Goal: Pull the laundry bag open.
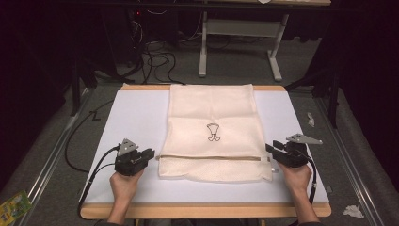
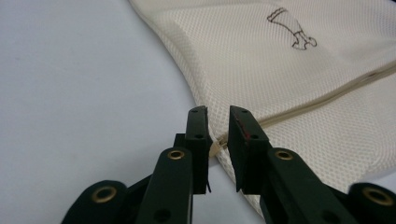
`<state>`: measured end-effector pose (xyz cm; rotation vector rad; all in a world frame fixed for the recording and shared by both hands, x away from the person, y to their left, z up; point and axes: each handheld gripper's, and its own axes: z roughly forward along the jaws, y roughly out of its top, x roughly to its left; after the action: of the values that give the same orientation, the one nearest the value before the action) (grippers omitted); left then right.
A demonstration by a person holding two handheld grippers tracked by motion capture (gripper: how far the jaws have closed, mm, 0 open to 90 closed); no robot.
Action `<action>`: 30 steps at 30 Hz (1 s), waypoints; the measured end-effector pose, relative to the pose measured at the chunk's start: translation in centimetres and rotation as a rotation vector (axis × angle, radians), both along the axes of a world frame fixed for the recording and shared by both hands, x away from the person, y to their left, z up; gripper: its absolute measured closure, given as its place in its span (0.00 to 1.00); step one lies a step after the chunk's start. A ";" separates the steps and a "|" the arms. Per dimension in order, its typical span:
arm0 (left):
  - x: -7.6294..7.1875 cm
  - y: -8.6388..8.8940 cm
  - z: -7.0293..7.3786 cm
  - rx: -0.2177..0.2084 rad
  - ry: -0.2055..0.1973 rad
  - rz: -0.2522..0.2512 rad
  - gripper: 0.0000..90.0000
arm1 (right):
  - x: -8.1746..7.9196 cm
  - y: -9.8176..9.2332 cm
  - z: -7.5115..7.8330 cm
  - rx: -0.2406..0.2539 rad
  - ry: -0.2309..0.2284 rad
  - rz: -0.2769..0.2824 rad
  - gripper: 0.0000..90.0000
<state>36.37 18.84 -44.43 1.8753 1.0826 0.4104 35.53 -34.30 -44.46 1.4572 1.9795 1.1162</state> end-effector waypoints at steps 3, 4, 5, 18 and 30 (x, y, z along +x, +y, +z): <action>-0.2 0.6 0.5 -0.010 -0.026 0.021 0.83 | -0.1 -0.4 0.4 0.032 -0.023 -0.003 0.66; -0.3 0.8 0.6 -0.016 -0.036 0.031 0.82 | -0.2 -0.4 0.6 0.036 -0.030 -0.007 0.66; -0.3 1.1 0.8 -0.021 -0.040 0.038 0.81 | -0.3 -0.6 0.8 0.039 -0.041 -0.008 0.66; -0.9 3.6 1.8 -0.076 -0.087 0.111 0.77 | -1.7 -3.0 2.3 0.068 -0.109 -0.057 0.68; -1.2 4.9 2.2 -0.072 -0.095 0.147 0.71 | -2.7 -5.2 2.4 0.104 -0.132 -0.097 0.67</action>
<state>35.18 23.72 -42.26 1.7020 1.1596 0.5318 32.84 -39.49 -42.09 1.4751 1.7661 1.2547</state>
